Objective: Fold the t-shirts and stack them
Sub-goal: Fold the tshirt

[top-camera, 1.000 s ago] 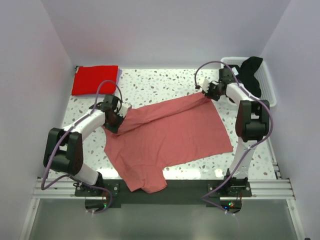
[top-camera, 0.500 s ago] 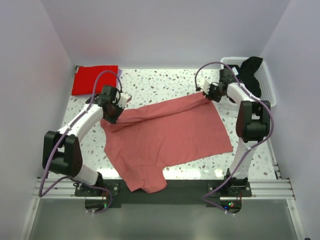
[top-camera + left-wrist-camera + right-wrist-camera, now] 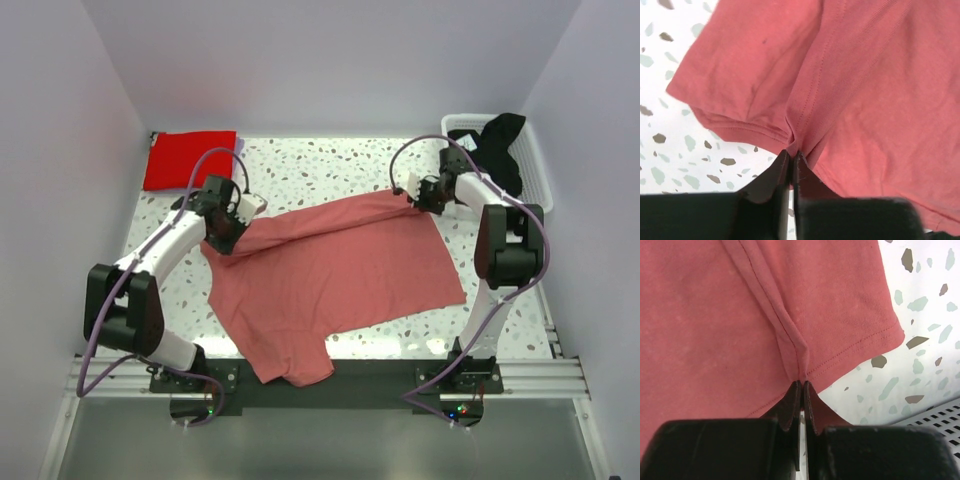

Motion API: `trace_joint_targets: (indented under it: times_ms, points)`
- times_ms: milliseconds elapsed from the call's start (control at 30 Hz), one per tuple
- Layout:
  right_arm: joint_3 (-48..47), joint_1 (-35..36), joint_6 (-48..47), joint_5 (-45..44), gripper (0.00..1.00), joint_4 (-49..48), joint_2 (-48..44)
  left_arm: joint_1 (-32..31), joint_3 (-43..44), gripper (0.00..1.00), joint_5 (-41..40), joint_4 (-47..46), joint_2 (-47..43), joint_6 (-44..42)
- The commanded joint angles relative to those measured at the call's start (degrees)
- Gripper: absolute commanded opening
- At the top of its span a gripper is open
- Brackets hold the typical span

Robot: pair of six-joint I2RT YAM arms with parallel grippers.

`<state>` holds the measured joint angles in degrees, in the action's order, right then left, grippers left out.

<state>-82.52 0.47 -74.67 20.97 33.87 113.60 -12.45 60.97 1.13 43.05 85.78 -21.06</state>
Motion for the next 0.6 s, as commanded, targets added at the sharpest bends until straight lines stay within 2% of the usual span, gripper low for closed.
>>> trace_joint_targets:
  times_ms: [0, 33, 67, 133, 200, 267, 367, 467, 567]
  points:
    - [-0.2, -0.4, -3.5, -0.2, 0.00, 1.9, -2.8, -0.2, -1.3, 0.17, 4.8, 3.4, -1.8, -4.4]
    - [-0.6, -0.4, -3.9, -0.7, 0.14, 3.4, -2.6, -0.2, -1.5, 0.26, 6.3, 4.0, -2.0, -5.8]
    - [-0.8, -0.4, -4.2, -1.0, 0.24, 3.9, -2.4, -0.2, -1.6, 0.43, 7.4, 4.4, -2.3, -6.7]
    - [-1.9, -0.4, -4.5, -1.5, 0.54, 6.0, -2.6, -0.2, -1.3, 0.50, 9.6, 5.1, -3.3, -8.1]
    - [-3.3, -0.4, -4.6, -1.3, 0.61, 7.7, -3.3, -0.2, -0.1, 0.55, 10.6, 5.2, -3.7, -9.7]
    - [-4.3, -0.4, -4.3, -0.4, 0.64, 10.1, -3.7, -0.2, 1.9, 0.55, 13.0, 5.2, -3.1, -10.2]
    - [-7.9, -0.4, -0.6, 0.6, 0.62, 12.8, -2.8, -0.2, 5.4, 0.56, 16.8, 3.1, 0.0, -7.7]
    - [-14.3, -0.4, 5.0, 1.6, 0.56, 15.6, 0.3, -0.2, 8.3, 0.57, 18.1, -0.1, 5.2, -3.3]
    - [-16.6, 0.0, 8.9, 1.8, 0.46, 17.7, 2.4, -0.2, 11.8, 0.57, 21.3, -1.9, 10.9, -0.3]
